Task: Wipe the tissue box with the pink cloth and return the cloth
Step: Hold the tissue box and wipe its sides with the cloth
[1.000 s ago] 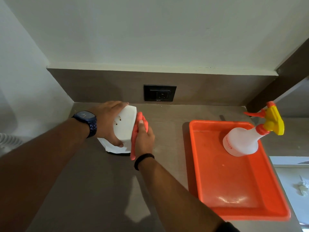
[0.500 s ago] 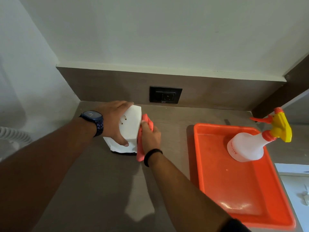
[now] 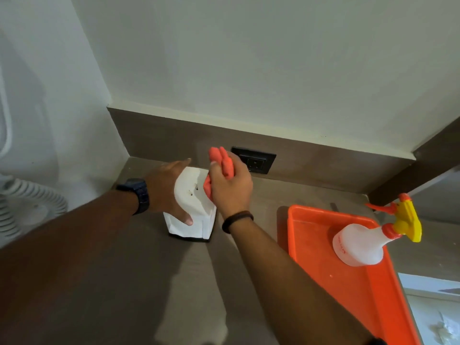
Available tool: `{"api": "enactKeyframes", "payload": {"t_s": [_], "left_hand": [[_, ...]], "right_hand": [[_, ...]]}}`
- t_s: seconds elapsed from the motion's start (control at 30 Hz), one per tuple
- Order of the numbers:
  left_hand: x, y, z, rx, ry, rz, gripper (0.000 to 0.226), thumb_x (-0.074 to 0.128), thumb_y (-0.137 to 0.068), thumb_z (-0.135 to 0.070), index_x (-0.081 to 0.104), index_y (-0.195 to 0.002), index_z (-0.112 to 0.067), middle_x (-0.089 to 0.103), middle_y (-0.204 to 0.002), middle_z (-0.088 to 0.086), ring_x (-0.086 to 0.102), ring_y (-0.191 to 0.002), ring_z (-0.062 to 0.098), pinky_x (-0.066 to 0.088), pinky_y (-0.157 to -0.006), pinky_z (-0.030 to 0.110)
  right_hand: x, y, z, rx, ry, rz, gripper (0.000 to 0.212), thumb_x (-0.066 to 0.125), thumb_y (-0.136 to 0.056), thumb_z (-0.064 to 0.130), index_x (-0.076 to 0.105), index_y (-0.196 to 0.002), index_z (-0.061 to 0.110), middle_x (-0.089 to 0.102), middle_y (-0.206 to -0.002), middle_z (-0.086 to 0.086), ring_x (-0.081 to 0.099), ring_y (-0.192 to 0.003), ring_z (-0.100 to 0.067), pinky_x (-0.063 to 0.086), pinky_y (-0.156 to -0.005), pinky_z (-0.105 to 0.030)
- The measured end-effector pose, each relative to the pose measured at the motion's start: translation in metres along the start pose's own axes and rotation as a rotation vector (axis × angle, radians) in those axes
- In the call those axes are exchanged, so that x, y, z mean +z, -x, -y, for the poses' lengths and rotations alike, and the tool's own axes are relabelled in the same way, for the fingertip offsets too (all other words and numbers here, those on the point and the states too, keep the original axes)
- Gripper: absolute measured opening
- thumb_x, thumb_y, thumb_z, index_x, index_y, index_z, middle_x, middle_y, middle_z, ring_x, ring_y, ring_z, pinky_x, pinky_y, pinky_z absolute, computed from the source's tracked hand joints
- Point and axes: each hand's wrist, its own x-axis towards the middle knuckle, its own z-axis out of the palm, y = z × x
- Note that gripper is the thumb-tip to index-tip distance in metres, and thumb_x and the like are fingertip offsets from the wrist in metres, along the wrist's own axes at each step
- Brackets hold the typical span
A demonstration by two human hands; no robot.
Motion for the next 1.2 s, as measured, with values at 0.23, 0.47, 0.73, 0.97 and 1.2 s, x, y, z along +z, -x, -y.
{"api": "enactKeyframes", "payload": {"t_s": [0.23,0.47,0.73,0.97,1.2], "left_hand": [[0.002,0.008,0.011,0.065,0.146,-0.067,0.135,0.098,-0.033,-0.044,0.028,-0.143,-0.011,0.04,-0.144,0.008,0.038,-0.13,0.026,0.034,-0.108,0.048],[0.003,0.001,0.01,0.206,0.136,-0.093,0.12,0.077,-0.028,-0.07,0.045,-0.132,-0.019,0.055,-0.128,0.003,0.05,-0.116,0.023,0.041,-0.101,0.045],[0.01,-0.001,0.009,0.209,0.23,-0.079,0.102,0.084,-0.028,-0.068,0.035,-0.117,-0.061,0.054,-0.121,-0.016,0.053,-0.108,0.012,0.045,-0.092,0.033],[0.017,0.01,0.003,0.175,0.228,-0.174,0.094,0.088,-0.028,-0.057,0.036,-0.106,-0.061,0.044,-0.105,-0.033,0.045,-0.091,-0.009,0.034,-0.081,0.014],[0.018,0.011,0.002,0.189,0.215,-0.161,0.108,0.097,-0.037,-0.043,0.041,-0.13,-0.036,0.049,-0.122,-0.013,0.049,-0.106,0.013,0.04,-0.091,0.028]], "right_hand": [[0.016,-0.011,-0.023,-0.257,0.832,0.415,0.041,0.05,-0.092,0.047,0.054,-0.131,0.033,0.051,-0.142,-0.003,0.035,-0.135,-0.034,0.041,-0.104,-0.053],[0.015,-0.004,-0.023,-0.423,0.954,0.438,0.039,0.053,-0.089,0.044,0.061,-0.124,0.029,0.055,-0.137,-0.006,0.038,-0.131,-0.036,0.042,-0.1,-0.049],[-0.011,-0.004,-0.031,-0.484,0.898,0.498,0.038,0.054,-0.093,0.04,0.06,-0.127,0.025,0.056,-0.138,-0.008,0.041,-0.131,-0.034,0.043,-0.104,-0.051],[0.02,-0.015,-0.014,-0.292,0.851,0.43,0.034,0.048,-0.095,0.034,0.061,-0.125,0.026,0.055,-0.134,-0.009,0.038,-0.129,-0.037,0.041,-0.101,-0.05],[-0.008,-0.01,-0.03,-0.509,0.814,0.5,0.033,0.059,-0.091,0.029,0.066,-0.122,0.021,0.06,-0.132,-0.012,0.044,-0.128,-0.035,0.034,-0.11,-0.047]]}}
